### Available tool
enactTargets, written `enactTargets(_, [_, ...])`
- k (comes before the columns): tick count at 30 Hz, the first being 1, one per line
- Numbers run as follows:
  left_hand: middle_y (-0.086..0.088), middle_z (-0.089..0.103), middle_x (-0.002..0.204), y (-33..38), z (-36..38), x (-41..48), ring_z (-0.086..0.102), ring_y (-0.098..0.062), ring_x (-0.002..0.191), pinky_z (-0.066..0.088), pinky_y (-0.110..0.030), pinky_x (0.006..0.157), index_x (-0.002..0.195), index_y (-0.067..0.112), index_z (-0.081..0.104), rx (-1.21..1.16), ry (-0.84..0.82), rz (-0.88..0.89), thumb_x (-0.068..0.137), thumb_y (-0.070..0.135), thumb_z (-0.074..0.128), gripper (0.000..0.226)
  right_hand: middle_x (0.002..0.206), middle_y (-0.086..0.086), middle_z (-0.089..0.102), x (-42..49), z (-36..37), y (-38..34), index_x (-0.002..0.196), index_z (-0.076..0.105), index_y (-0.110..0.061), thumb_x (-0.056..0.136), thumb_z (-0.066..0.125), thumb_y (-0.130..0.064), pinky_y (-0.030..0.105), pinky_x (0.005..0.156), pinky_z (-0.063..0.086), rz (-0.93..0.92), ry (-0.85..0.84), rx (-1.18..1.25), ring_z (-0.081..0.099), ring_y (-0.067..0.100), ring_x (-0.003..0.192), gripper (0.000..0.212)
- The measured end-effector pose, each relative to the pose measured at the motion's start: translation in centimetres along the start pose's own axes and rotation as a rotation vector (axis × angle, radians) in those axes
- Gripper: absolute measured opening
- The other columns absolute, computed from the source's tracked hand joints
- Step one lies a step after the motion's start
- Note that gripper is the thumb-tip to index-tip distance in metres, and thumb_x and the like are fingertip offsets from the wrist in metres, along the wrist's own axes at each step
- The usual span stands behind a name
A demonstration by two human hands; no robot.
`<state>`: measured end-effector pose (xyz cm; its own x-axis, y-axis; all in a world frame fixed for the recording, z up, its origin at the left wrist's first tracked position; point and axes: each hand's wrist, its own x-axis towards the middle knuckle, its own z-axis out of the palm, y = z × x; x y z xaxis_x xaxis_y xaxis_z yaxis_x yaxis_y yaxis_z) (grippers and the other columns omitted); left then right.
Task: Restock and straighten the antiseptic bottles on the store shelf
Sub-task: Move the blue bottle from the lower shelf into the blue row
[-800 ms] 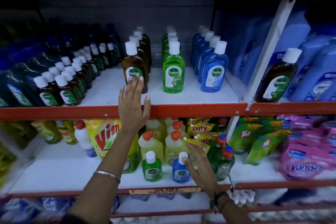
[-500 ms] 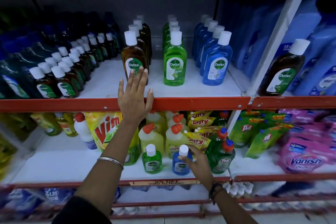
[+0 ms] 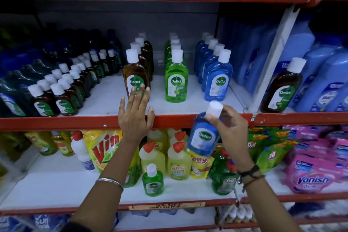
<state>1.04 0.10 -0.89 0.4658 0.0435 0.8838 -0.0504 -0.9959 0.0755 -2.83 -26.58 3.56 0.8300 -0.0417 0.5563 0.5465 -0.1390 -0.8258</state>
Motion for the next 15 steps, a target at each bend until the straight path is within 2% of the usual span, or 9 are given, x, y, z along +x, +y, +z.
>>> enactTargets(2, [-0.003, 0.045, 0.15, 0.1, 0.0, 0.1, 0.039, -0.021, 0.141, 0.029, -0.045, 0.114, 0.147, 0.018, 0.042, 0.002, -0.002, -0.001, 0.096, 0.034, 0.038, 0.053, 0.091, -0.006, 0.074, 2.6, -0.6, -2.0, 0.101, 0.068, -0.022, 0.072, 0.072, -0.04, 0.035, 0.078, 0.057, -0.049, 0.076, 0.056, 0.069, 0.018, 0.086, 0.034])
enactTargets(4, [-0.004, 0.045, 0.15, 0.0, 0.0, 0.1, 0.039, -0.021, 0.141, 0.029, -0.045, 0.113, 0.146, 0.018, 0.042, 0.0, -0.011, -0.001, 0.096, 0.034, 0.037, 0.053, 0.086, -0.015, 0.074, 5.1, -1.0, -3.3, 0.099, 0.068, -0.023, 0.075, 0.071, -0.034, 0.027, 0.076, 0.056, -0.091, 0.146, 0.127, 0.067, 0.009, 0.083, 0.027])
enactTargets(6, [-0.004, 0.045, 0.15, 0.0, 0.0, 0.1, 0.039, -0.021, 0.141, 0.029, -0.046, 0.113, 0.146, 0.018, 0.043, -0.003, -0.017, -0.006, 0.096, 0.034, 0.037, 0.053, 0.088, -0.011, 0.074, 7.2, -1.3, -4.0, 0.103, 0.068, -0.012, 0.08, 0.071, -0.028, 0.022, 0.076, 0.054, -0.12, 0.223, 0.162, 0.065, 0.008, 0.083, 0.028])
enactTargets(8, [-0.004, 0.045, 0.15, 0.0, 0.0, 0.1, 0.039, -0.022, 0.141, 0.03, -0.046, 0.113, 0.146, 0.018, 0.043, -0.004, -0.02, -0.009, 0.096, 0.034, 0.036, 0.053, 0.095, 0.003, 0.071, 9.0, -1.6, -4.0, 0.108, 0.067, -0.004, 0.085, 0.07, -0.023, 0.021, 0.078, 0.052, -0.126, 0.266, 0.141, 0.063, 0.01, 0.085, 0.03])
enactTargets(10, [-0.005, 0.046, 0.15, 0.0, 0.0, 0.1, 0.04, -0.023, 0.14, 0.031, -0.047, 0.112, 0.146, 0.017, 0.043, -0.005, -0.023, -0.009, 0.096, 0.034, 0.036, 0.053, 0.1, 0.008, 0.069, 10.4, -1.8, -3.3, 0.111, 0.067, -0.005, 0.085, 0.069, -0.026, 0.025, 0.081, 0.052, -0.121, 0.276, 0.1, 0.062, 0.012, 0.088, 0.033])
enactTargets(13, [-0.005, 0.045, 0.15, 0.0, 0.0, 0.2, 0.041, -0.023, 0.14, 0.031, -0.047, 0.112, 0.145, 0.017, 0.042, -0.009, -0.016, -0.004, 0.095, 0.034, 0.036, 0.053, 0.109, 0.013, 0.07, 11.9, -1.8, -1.7, 0.112, 0.067, -0.012, 0.082, 0.071, -0.034, 0.039, 0.09, 0.055, -0.086, 0.27, 0.031, 0.065, 0.025, 0.098, 0.037])
enactTargets(15, [-0.004, 0.045, 0.15, 0.1, 0.0, 0.2, 0.042, -0.024, 0.139, 0.031, -0.046, 0.112, 0.146, 0.017, 0.042, -0.009, -0.001, 0.0, 0.095, 0.033, 0.036, 0.053, 0.111, 0.014, 0.069, 12.4, -1.6, -0.8, 0.113, 0.067, -0.013, 0.081, 0.072, -0.036, 0.045, 0.093, 0.054, -0.074, 0.248, -0.003, 0.065, 0.027, 0.103, 0.04])
